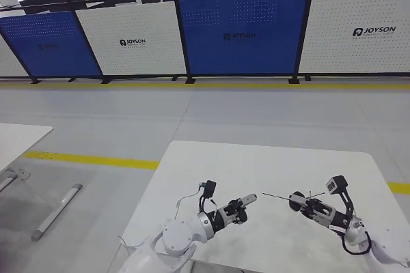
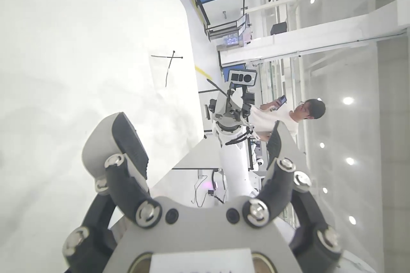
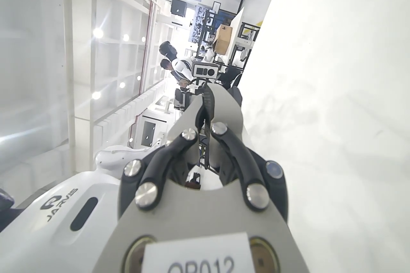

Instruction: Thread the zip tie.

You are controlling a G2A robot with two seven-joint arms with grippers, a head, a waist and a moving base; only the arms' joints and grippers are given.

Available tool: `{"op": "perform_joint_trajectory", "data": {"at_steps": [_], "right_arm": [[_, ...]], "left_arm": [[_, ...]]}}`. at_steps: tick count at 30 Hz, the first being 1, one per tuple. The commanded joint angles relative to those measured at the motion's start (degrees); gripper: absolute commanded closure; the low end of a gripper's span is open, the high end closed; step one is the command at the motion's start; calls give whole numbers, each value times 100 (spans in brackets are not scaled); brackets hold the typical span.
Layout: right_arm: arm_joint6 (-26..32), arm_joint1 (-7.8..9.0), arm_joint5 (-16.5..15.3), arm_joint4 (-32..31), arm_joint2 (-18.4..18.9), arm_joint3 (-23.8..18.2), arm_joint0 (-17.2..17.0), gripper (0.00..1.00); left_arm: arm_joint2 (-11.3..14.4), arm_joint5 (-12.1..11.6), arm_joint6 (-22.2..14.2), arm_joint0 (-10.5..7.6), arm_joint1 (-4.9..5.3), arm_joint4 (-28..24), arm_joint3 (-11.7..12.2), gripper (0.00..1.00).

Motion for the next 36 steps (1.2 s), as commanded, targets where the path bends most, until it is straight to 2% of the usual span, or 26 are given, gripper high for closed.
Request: {"op": "perform_joint_trajectory", "data": {"at_steps": [1, 5, 7, 15, 17, 20, 22, 24, 32, 36], "right_arm": [[-210, -36, 6, -28, -114, -145, -52, 100], [-375, -90, -122, -56, -256, -239, -112, 100], [-449, -102, -143, -47, -264, -225, -118, 100], [-449, -102, -143, -47, -264, -225, -118, 100], [-449, -102, -143, -47, -264, -225, -118, 100], [-449, -102, -143, -47, -264, -225, -118, 100], [-449, -102, -143, -47, -264, -225, -118, 100], [-449, -102, -143, -47, -264, -225, -118, 100], [-449, -102, -143, -47, -264, -225, -118, 100], [-449, -102, -143, -47, -264, -225, -118, 100]], "left_arm": [[119, -249, 84, -32, -32, -159, 65, 0], [303, -559, 369, -270, -132, -648, 336, 0], [396, -467, 422, -375, -173, -874, 490, 0], [396, -467, 422, -375, -173, -874, 490, 0], [468, -486, 497, -391, -193, -901, 521, 0], [593, -574, 790, -562, -276, -1215, 650, 0], [701, -599, 1040, -754, -347, -1377, 834, 0], [808, -430, 1074, -896, -379, -1312, 1016, 0], [831, -447, 1044, -888, -376, -1227, 1002, 0], [886, -726, 722, -808, -346, -903, 947, 0]]}}
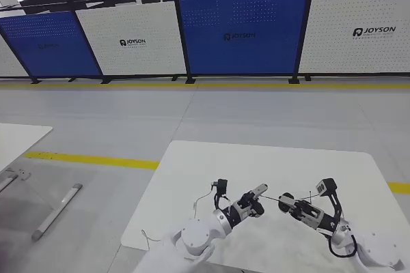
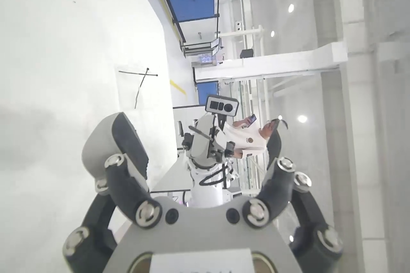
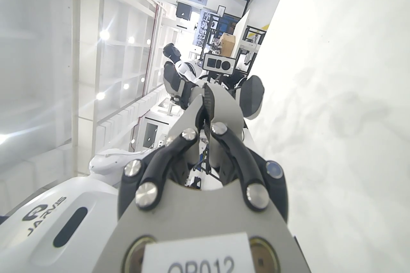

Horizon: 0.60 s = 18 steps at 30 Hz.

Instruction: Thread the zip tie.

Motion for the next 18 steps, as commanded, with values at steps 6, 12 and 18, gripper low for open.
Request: {"op": "perform_joint_trajectory", "data": {"at_steps": [6, 12, 18], "right_arm": [[0, 0, 0, 0, 0, 0, 0, 100], [0, 0, 0, 0, 0, 0, 0, 100], [0, 0, 0, 0, 0, 0, 0, 100]], "left_arm": [[25, -314, -81, -67, -38, -174, 84, 58], [146, -126, -78, -262, -84, -68, 284, 71], [150, -249, -205, -289, -90, -1, 346, 73]]}}
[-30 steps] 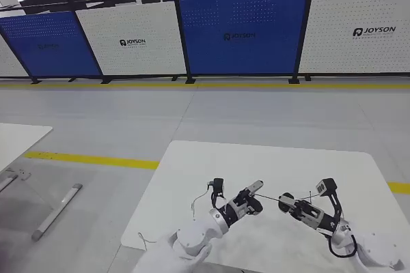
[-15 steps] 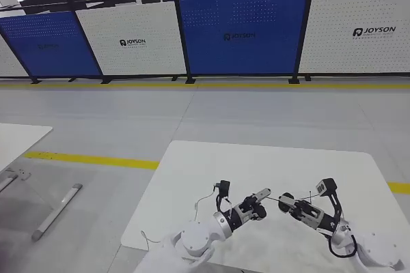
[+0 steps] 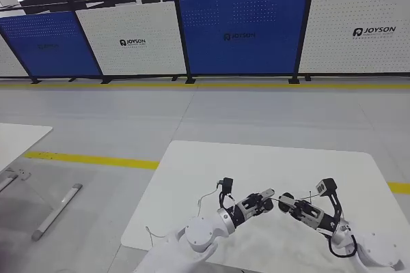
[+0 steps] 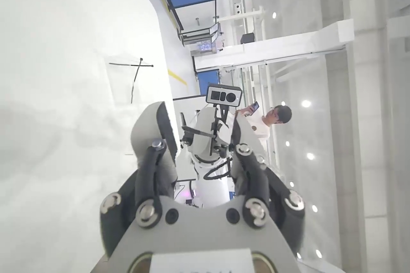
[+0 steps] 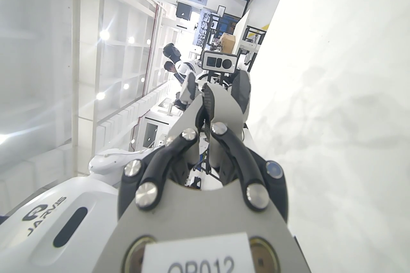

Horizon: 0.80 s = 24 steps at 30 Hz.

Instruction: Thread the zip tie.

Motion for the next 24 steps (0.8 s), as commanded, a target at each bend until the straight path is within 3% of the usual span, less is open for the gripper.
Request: {"op": "perform_joint_trajectory", "data": {"at_steps": [1, 4, 10, 14, 16, 17, 19, 21, 24], "right_arm": [[0, 0, 0, 0, 0, 0, 0, 100], [0, 0, 0, 0, 0, 0, 0, 100], [0, 0, 0, 0, 0, 0, 0, 100], [0, 0, 0, 0, 0, 0, 0, 100], [0, 0, 0, 0, 0, 0, 0, 100], [0, 0, 0, 0, 0, 0, 0, 100], [0, 0, 0, 0, 0, 0, 0, 100], [0, 0, 0, 0, 0, 0, 0, 100], [0, 0, 0, 0, 0, 0, 0, 100]], "left_arm": [[-14, -93, -134, 36, 17, 77, -24, 71], [-56, -163, -255, 89, 39, 126, -42, 64], [-76, -203, -258, 133, 46, 203, -90, 65], [-76, -196, -210, 114, 34, 172, -83, 76], [-65, -212, -193, 103, 28, 199, -74, 76], [-58, -219, -192, 102, 26, 201, -71, 86], [-52, -236, -198, 98, 20, 190, -60, 90], [-50, -252, -203, 96, 17, 183, -53, 100], [-39, -295, -208, 112, 15, 225, -64, 100]]}}
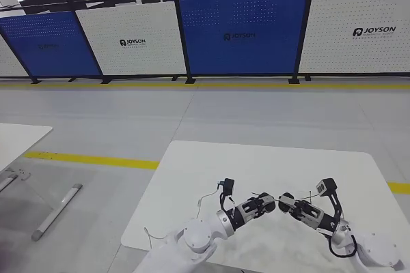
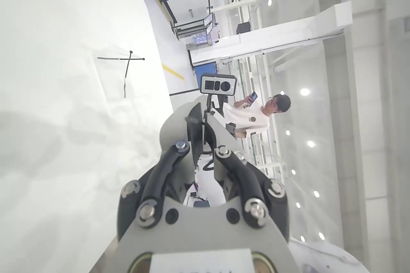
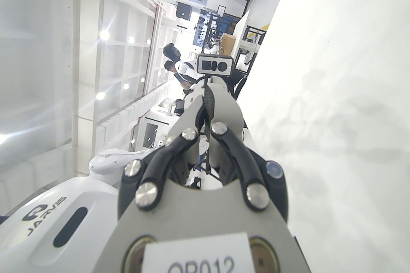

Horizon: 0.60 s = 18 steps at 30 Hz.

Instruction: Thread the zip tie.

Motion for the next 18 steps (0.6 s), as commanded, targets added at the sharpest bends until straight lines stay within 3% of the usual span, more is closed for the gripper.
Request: {"op": "perform_joint_trajectory", "data": {"at_steps": [1, 7, 8, 9, 10, 14, 18], "right_arm": [[0, 0, 0, 0, 0, 0, 0, 100], [0, 0, 0, 0, 0, 0, 0, 100], [0, 0, 0, 0, 0, 0, 0, 96], [0, 0, 0, 0, 0, 0, 0, 66], [0, 0, 0, 0, 0, 0, 0, 0], [-161, 7, 61, -64, 108, -107, -78, 0], [83, 80, 64, 182, 515, -126, -235, 0]], "left_arm": [[3, -28, 3, 14, 1, 40, -8, 100], [-9, -79, 19, 35, 0, 88, -18, 100], [-10, -92, 28, 40, 0, 107, -19, 100], [-8, -99, 38, 47, -1, 121, -24, 100], [-7, -100, 48, 54, -1, 128, -32, 100], [-59, -55, 238, 111, -3, 113, -106, 100], [-238, 74, 453, 220, 23, 83, -212, 100]]}}
